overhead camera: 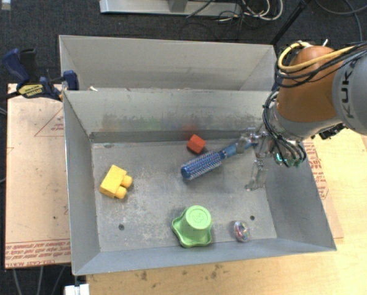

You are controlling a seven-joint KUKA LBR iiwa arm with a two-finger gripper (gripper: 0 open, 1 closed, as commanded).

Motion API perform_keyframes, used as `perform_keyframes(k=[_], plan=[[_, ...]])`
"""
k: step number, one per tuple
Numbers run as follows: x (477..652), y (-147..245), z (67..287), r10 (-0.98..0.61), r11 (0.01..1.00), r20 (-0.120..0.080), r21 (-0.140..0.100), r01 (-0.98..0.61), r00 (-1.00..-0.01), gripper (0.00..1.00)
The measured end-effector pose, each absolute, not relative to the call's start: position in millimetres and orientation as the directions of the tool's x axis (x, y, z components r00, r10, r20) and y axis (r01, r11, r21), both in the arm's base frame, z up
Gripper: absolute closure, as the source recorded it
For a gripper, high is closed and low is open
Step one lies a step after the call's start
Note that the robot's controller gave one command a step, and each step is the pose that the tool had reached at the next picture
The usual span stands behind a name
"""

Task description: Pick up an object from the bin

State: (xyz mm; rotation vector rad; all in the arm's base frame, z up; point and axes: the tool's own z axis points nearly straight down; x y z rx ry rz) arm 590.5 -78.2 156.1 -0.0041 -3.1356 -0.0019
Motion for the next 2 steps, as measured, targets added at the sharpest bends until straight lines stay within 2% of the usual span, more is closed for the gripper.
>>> perform_keyframes(k=[1, 2], plan=[[609.6, -16, 118, -0.287, 0.958, -0.001, 0.003, -0.287, -0.958, 0.0], [623.3, 4, 119, -0.232, 0.973, -0.005, 0.001, -0.232, -0.973, 0.0]])
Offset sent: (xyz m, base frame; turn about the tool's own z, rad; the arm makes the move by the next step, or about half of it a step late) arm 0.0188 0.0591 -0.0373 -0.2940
